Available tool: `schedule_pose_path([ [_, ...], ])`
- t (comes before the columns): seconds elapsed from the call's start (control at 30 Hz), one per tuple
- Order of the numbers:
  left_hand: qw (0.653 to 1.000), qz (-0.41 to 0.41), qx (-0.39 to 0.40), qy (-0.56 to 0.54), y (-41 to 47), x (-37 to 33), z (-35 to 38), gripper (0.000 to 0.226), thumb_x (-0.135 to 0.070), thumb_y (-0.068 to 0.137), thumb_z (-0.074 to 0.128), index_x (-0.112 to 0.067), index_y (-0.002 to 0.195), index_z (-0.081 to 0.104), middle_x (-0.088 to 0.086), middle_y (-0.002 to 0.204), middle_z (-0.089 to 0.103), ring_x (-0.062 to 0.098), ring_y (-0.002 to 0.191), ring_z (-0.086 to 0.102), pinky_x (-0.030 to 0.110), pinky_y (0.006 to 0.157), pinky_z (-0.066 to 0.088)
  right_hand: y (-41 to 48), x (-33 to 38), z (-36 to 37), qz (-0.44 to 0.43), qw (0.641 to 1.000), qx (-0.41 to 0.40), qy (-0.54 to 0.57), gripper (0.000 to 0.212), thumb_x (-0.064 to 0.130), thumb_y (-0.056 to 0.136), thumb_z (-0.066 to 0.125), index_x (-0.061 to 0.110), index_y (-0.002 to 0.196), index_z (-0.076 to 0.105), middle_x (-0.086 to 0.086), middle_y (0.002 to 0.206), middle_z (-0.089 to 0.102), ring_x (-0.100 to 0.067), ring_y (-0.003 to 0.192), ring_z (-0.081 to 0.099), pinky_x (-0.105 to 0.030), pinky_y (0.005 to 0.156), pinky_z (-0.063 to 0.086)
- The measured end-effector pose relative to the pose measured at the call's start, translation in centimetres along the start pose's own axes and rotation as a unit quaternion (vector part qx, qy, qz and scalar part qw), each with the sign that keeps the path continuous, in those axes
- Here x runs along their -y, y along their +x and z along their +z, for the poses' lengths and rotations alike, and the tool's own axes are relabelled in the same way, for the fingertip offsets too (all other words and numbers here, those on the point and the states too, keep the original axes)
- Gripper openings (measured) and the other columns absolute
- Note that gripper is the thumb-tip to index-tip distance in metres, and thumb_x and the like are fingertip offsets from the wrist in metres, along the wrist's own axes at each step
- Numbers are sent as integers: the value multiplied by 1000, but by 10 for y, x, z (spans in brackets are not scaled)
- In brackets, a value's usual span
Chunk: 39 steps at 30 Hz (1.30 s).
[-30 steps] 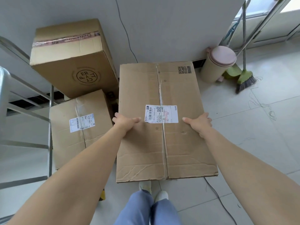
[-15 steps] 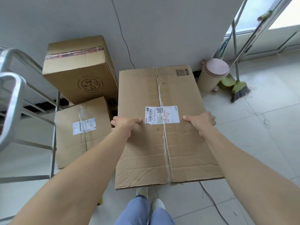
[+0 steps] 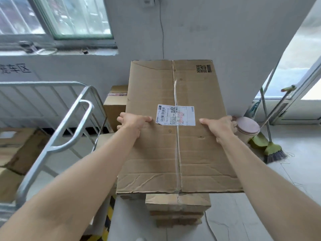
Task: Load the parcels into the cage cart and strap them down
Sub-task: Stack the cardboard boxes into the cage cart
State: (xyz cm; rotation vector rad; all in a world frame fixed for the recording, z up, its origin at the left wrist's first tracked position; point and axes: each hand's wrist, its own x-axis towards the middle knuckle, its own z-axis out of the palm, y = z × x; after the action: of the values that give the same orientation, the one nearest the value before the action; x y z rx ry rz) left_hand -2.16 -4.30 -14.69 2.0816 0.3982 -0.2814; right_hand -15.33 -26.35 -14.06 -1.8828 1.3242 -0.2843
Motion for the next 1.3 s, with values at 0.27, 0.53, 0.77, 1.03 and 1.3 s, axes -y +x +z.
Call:
schedule_pose_path([
  [0.27, 990, 30, -110, -85, -3, -24, -150, 116, -37, 59, 88, -2, 143, 16, 9, 144, 22, 28, 136, 30, 43, 110, 33, -67, 113, 31, -131, 988, 69, 55, 98, 55, 61, 80, 5, 133, 37, -15, 134, 38, -32, 126, 39, -49, 105, 37],
  [0.53, 968, 12, -221, -121, 4, 8, -321, 114, -40, 70, 81, 2, 146, 8, 10, 150, 15, 28, 138, 25, 39, 112, 28, -177, 226, 116, -258, 948, 174, 71, 95, 56, 61, 81, 6, 133, 44, -13, 140, 40, -28, 133, 35, -39, 100, 39],
  [0.77, 935, -9, -298, -192, 57, 61, -456, 116, -33, 63, 86, -3, 149, 13, 10, 154, 17, 27, 139, 28, 40, 112, 31, -285, 315, 217, -302, 923, 229, 57, 114, 69, 31, 78, 13, 127, 51, -8, 128, 54, -28, 116, 54, -46, 100, 45],
  [1.03, 919, -15, -309, -245, 122, 109, -551, 111, -33, 67, 84, -2, 149, 16, 9, 156, 17, 23, 141, 26, 34, 114, 27, -368, 377, 307, -335, 917, 216, 13, 103, 58, 61, 81, 5, 137, 38, -15, 140, 40, -32, 131, 37, -46, 110, 32],
  [1.3, 903, -64, -318, -283, 170, 141, -592, 106, -31, 70, 82, -3, 148, 15, 9, 153, 20, 24, 138, 30, 36, 112, 30, -407, 426, 374, -371, 899, 230, -30, 105, 56, 63, 81, 5, 140, 32, -15, 145, 33, -31, 136, 30, -45, 113, 26],
])
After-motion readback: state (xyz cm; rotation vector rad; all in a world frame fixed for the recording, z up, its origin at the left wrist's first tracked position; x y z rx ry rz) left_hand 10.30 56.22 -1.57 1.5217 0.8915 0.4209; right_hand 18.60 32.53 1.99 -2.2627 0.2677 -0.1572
